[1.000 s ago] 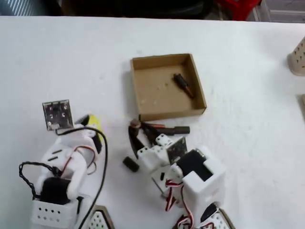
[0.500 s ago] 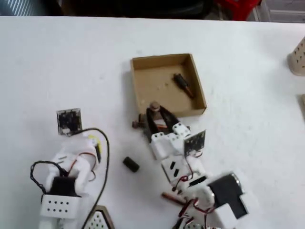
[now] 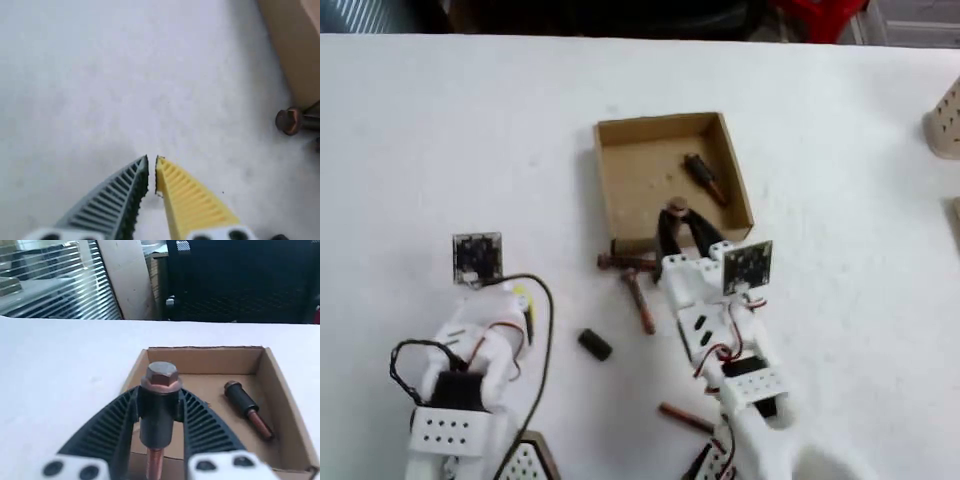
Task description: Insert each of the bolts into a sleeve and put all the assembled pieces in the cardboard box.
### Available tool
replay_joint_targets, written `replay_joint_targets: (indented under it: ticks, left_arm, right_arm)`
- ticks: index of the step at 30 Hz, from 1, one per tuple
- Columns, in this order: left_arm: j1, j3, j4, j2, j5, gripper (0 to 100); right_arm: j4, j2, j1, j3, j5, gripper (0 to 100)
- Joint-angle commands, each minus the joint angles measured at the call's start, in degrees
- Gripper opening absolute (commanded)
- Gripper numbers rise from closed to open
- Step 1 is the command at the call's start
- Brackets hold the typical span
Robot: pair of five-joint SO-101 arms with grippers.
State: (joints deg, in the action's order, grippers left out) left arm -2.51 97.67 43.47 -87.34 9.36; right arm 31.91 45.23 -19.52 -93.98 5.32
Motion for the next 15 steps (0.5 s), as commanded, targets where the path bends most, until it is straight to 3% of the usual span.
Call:
replay_joint_targets:
  ticks: [1,4,6,10,15]
  left_arm:
    - [-0.3,-0.3,-1.8,-0.8,-0.9,6]
    - [-0.5,-0.3,-1.7,-0.8,-0.9,6]
    - [-0.5,-0.3,-1.6,-0.8,-0.9,6]
    - [-0.5,-0.3,-0.7,-0.8,-1.0,6]
    - [-0.5,-0.3,-0.4,-0.8,-1.0,6]
  right_arm:
    - [-26.3,13.7,2.9,6.5,-0.1,1.7]
    - [-46.1,20.8,3.8,13.5,-0.1,1.8]
    - [-53.4,23.5,3.5,16.6,-0.3,1.8]
    - [-56.0,24.1,3.7,19.3,-5.6,1.8]
    - [-58.2,24.1,3.8,22.6,-7.2,1.8]
